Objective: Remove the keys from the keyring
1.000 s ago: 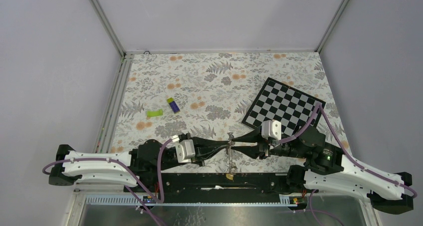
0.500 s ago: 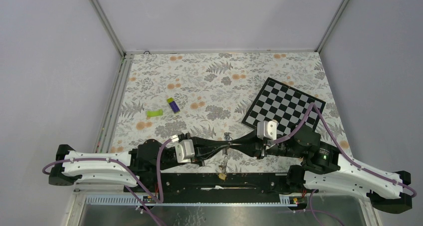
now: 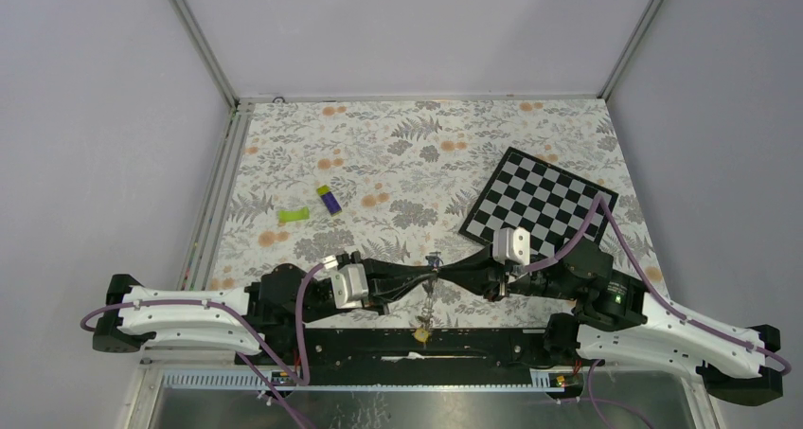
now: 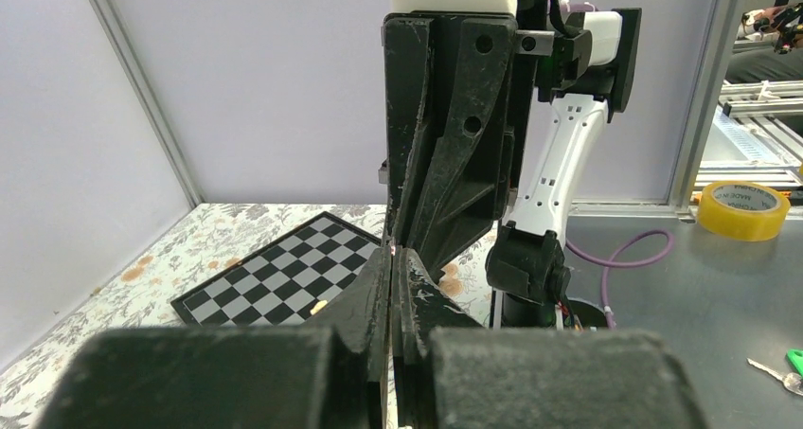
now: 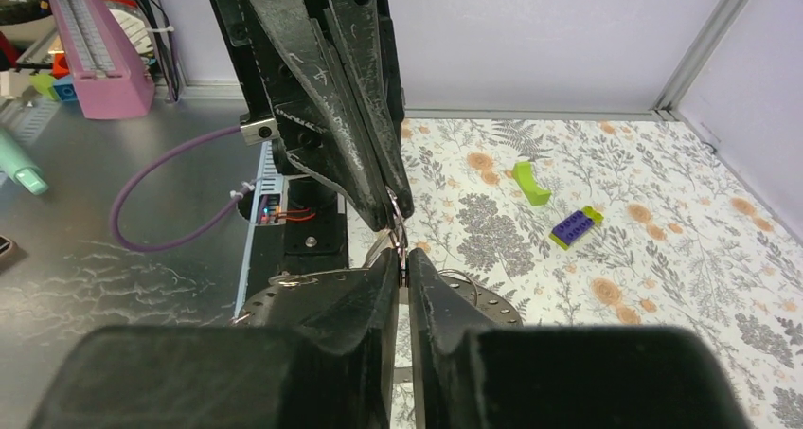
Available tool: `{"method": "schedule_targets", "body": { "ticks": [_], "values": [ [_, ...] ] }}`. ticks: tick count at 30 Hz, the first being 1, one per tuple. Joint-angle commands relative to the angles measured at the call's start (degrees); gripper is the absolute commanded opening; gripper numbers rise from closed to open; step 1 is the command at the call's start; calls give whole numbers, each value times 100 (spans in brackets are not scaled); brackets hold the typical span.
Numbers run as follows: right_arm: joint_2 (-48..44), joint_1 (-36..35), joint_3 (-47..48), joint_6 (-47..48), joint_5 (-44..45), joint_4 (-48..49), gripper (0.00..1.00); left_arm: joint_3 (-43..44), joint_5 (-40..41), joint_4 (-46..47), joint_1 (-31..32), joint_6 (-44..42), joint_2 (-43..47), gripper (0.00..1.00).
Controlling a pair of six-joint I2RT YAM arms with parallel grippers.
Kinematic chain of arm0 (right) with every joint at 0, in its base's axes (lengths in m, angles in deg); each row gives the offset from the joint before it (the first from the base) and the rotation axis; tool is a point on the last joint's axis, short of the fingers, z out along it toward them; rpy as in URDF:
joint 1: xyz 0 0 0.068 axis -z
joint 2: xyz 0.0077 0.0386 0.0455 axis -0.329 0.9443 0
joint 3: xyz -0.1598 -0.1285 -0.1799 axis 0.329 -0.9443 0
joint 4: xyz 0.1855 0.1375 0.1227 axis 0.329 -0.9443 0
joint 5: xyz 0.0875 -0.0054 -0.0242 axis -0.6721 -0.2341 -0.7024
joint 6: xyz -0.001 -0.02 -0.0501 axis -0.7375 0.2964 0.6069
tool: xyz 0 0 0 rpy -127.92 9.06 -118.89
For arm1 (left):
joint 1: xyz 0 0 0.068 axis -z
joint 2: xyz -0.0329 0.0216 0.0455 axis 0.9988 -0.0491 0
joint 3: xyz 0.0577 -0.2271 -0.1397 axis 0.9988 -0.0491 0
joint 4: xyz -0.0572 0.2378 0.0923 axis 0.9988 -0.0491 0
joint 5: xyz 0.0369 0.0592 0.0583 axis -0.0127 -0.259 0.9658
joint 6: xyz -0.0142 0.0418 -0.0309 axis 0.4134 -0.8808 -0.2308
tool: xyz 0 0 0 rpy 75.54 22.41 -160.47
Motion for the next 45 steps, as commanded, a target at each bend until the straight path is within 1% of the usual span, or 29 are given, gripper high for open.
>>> {"method": "schedule_targets", "body": {
  "ticks": [1,3,7,13,18,23,32,45],
  "values": [
    [-30,-20,9,-41,116,346,8,273,-102,573,3,4,2,0],
    [-22,-20,19,-61,87,346,0,272,-95,573,3,9,9,0],
    [-10,-23,96,-6,-60,266,0,223,-38,571,3,22,82,0],
    [-157,-22,211,138,32,161,0,126,133,553,3,39,297,0],
    [-275,-31,317,283,53,-139,0,25,260,543,3,61,422,0],
    [-311,-22,403,267,39,-193,0,-26,336,510,3,79,481,0],
    [-321,-24,497,148,-138,69,0,-95,447,398,3,110,441,0],
    [-440,-20,606,184,-121,363,0,-284,629,361,3,303,442,0]
  ]
}}
